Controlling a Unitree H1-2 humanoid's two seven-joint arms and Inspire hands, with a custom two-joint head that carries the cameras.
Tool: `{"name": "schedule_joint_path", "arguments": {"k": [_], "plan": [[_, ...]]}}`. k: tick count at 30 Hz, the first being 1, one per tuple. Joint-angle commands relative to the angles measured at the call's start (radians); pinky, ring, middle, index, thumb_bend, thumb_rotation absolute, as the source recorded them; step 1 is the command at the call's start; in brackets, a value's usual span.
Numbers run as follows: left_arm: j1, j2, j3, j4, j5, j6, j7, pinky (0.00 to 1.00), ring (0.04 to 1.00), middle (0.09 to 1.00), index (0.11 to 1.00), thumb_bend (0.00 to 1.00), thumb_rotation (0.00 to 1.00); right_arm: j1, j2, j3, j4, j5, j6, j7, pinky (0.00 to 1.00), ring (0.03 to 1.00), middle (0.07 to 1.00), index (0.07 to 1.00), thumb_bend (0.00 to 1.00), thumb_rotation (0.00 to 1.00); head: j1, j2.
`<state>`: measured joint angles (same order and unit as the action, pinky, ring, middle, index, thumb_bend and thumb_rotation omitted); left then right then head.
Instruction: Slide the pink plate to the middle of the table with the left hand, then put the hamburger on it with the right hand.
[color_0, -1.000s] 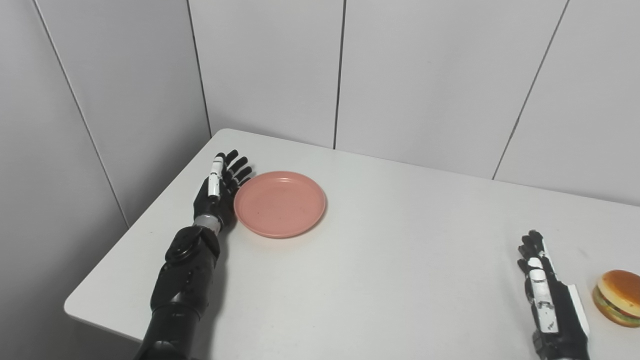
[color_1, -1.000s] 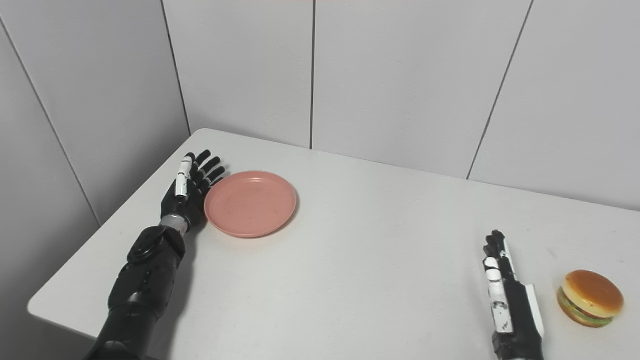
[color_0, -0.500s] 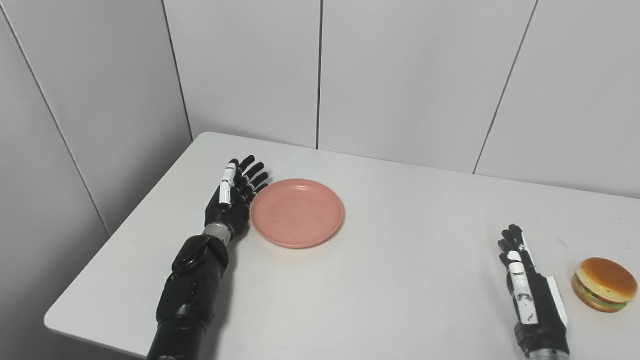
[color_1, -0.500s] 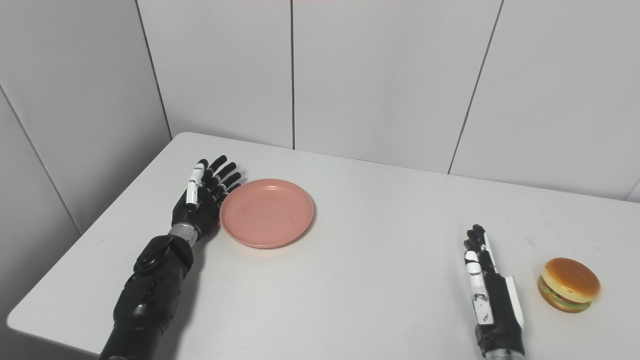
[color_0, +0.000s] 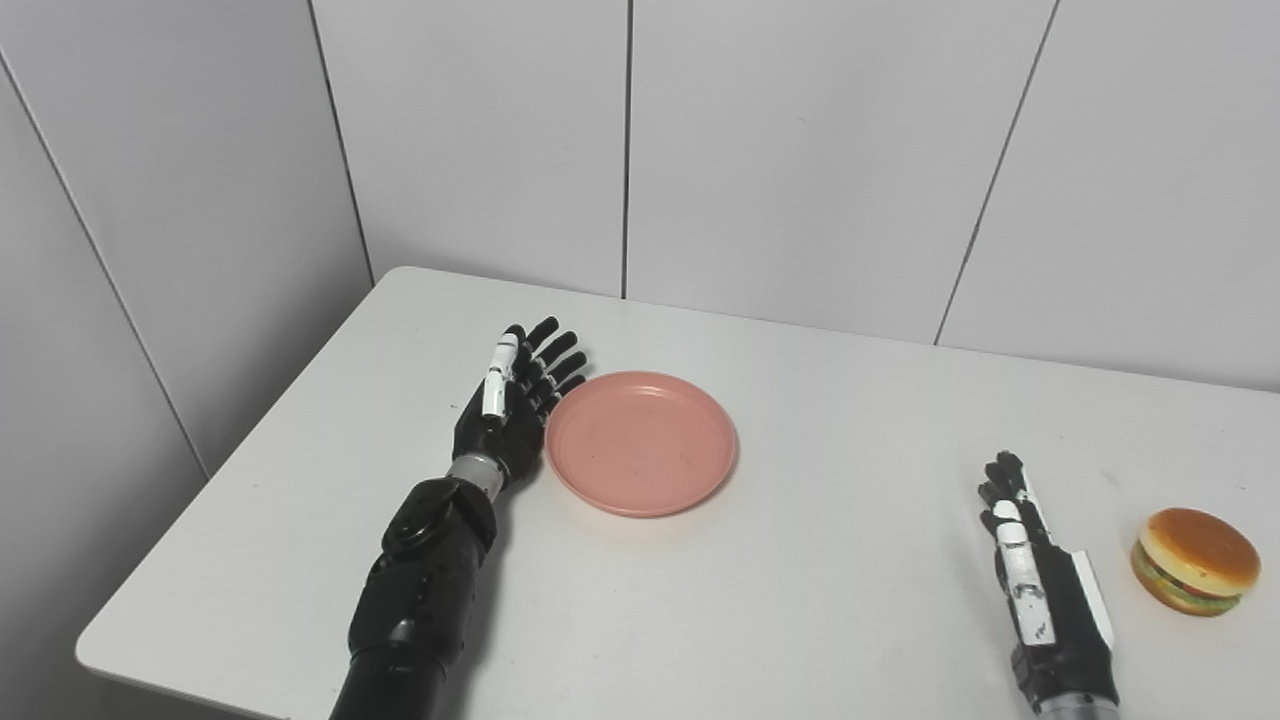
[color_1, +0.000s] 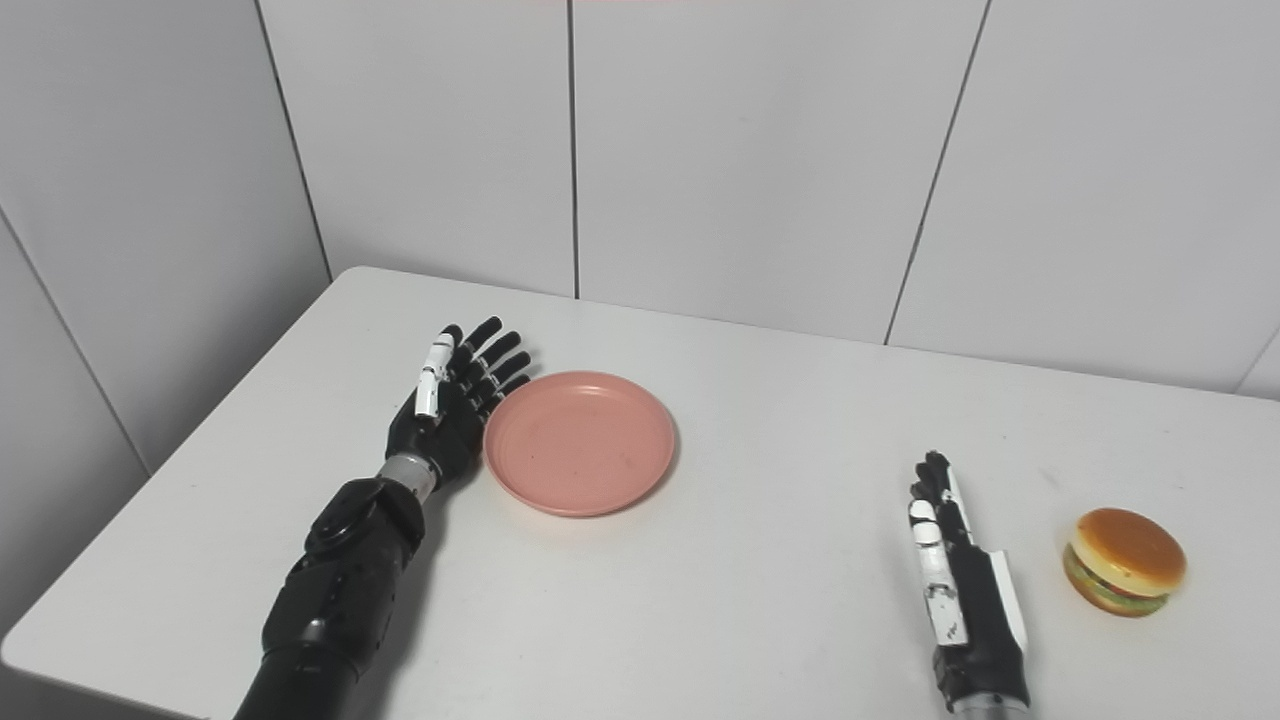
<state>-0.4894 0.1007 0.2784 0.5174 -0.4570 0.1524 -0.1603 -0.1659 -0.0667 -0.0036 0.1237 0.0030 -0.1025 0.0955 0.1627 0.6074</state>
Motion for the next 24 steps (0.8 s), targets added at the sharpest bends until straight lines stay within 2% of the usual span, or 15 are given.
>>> {"name": "schedule_joint_path", "arguments": {"k": [1, 13, 18, 24], "plan": [[0.032, -0.024, -0.016, -0.003, -0.001, 0.074, 0.013, 0.89, 0.871, 0.878, 0.876, 0.34, 1.00, 0.040, 0.024, 0.006, 0.021, 0.005, 0.010, -0.015, 1.00, 0.970, 0.971, 0.978, 0.27, 1.00, -0.006, 0.002], [0.098, -0.080, -0.112, -0.145, 0.011, 0.152, -0.017, 0.90, 0.889, 0.893, 0.884, 0.34, 1.00, 0.044, 0.041, 0.016, -0.007, -0.018, 0.043, -0.041, 1.00, 0.964, 0.969, 0.980, 0.28, 1.00, -0.055, 0.020], [0.127, -0.098, -0.160, -0.201, 0.013, 0.178, -0.031, 0.90, 0.890, 0.899, 0.894, 0.33, 1.00, 0.048, 0.050, 0.017, -0.024, -0.010, 0.051, -0.046, 0.97, 0.955, 0.969, 0.978, 0.26, 1.00, -0.084, 0.031], [0.161, -0.126, -0.207, -0.270, 0.016, 0.203, -0.041, 0.86, 0.867, 0.877, 0.873, 0.34, 1.00, 0.052, 0.053, 0.023, -0.042, -0.011, 0.062, -0.045, 0.97, 0.955, 0.975, 0.985, 0.24, 1.00, -0.110, 0.040]]}}
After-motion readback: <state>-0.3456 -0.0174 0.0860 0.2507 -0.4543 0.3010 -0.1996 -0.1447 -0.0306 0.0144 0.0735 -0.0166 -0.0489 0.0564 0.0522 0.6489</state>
